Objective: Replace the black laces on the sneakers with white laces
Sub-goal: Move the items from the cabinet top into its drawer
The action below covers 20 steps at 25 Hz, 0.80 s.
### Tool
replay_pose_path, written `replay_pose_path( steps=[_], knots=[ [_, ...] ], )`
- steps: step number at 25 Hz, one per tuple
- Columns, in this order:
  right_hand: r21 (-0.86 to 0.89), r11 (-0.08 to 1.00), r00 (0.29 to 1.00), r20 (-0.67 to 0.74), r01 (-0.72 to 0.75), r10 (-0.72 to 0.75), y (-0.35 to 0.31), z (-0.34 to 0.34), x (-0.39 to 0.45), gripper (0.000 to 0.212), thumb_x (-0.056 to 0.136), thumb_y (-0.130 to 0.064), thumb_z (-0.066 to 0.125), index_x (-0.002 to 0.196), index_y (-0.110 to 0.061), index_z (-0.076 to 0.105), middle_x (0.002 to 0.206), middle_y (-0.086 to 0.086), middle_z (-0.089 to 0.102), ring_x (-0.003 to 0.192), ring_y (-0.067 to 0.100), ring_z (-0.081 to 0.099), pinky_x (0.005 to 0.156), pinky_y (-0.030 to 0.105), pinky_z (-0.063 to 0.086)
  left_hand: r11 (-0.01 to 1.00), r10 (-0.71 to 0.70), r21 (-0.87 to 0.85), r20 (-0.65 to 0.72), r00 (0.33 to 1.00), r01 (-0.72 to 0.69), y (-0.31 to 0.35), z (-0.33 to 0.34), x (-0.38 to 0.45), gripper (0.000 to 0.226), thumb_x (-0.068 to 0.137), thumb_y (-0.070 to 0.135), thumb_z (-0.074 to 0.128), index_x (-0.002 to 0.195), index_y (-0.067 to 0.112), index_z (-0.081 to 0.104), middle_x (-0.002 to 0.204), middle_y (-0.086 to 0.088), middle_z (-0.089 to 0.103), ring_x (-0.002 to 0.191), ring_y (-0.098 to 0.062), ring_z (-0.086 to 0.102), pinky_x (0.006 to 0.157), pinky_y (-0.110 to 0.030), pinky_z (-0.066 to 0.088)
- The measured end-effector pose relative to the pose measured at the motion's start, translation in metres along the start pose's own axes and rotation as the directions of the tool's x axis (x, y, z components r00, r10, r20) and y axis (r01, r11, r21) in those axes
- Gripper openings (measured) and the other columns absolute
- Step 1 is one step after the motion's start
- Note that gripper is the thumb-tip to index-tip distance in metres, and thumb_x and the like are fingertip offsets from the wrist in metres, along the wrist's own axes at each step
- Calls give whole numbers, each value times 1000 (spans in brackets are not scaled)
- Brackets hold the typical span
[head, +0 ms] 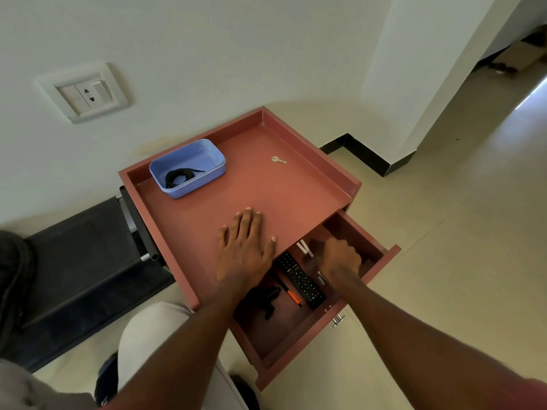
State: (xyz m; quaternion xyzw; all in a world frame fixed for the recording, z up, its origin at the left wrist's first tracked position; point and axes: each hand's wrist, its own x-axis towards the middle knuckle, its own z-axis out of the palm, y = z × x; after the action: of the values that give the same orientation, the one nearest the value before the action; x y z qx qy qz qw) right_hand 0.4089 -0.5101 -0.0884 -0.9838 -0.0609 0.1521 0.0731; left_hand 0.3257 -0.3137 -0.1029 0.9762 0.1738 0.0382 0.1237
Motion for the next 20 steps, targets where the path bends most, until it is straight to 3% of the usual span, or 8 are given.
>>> replay_pose_path(
  steps=[2,4,6,9,13,16,18,20],
  knots=[
    [141,990,987,-159,6,17,-4,-14,2,15,99,-27,66,104,-12,67,93,1,72,72,14,61,65,30,50,1000,4,-10,18,1000,-4,0,0,1,74,103,68,18,166,30,11,174,4,7,161,-18,4,129,-48,8],
    [242,964,946,-323,111,-27,-14,-29,11,14,99,-31,66,100,-17,69,80,-8,68,64,7,62,60,27,56,1000,8,-6,25,1000,-8,-1,-3,6,75,101,70,22,164,30,20,172,4,15,158,-22,15,126,-49,15],
    [323,912,907,-408,253,-107,-33,-47,25,9,100,-28,66,98,-20,68,78,-10,65,65,4,62,57,20,49,999,33,1,2,999,-33,-3,-10,13,73,97,73,30,156,29,35,164,3,29,149,-25,32,121,-52,25],
    [357,845,866,-451,398,-218,-74,-69,59,6,101,-19,65,105,-17,69,89,-6,66,79,8,65,64,16,43,999,39,13,-45,998,-39,-7,-12,14,71,96,77,32,150,32,39,161,5,32,146,-22,35,122,-52,26],
    [163,859,840,-360,485,-406,-123,-68,124,36,101,-10,62,137,-12,63,126,2,66,112,20,63,92,26,49,1000,20,-14,-61,998,-21,-9,-11,15,69,96,78,32,150,36,38,166,7,27,150,-19,29,125,-50,18],
    [-40,880,844,-266,473,-466,-142,-59,160,44,98,-5,61,142,-11,57,136,6,60,121,29,57,107,40,48,999,15,-27,-81,997,-18,-11,-13,17,67,95,78,35,148,37,40,165,9,29,149,-18,31,124,-48,19],
    [-140,872,831,-264,469,-490,-144,-53,172,34,99,-5,60,132,-11,65,130,7,63,117,30,57,103,41,49,1000,11,-23,-90,996,-13,-12,-11,17,67,94,78,35,148,38,41,165,9,29,149,-17,31,123,-47,20],
    [-154,876,817,-316,457,-482,-142,-48,172,20,98,-3,58,114,-8,69,118,10,65,107,31,59,90,39,49,1000,10,-25,-86,996,-12,-13,-11,19,67,94,78,34,148,38,41,165,9,29,149,-17,30,123,-47,20]
  ],
)
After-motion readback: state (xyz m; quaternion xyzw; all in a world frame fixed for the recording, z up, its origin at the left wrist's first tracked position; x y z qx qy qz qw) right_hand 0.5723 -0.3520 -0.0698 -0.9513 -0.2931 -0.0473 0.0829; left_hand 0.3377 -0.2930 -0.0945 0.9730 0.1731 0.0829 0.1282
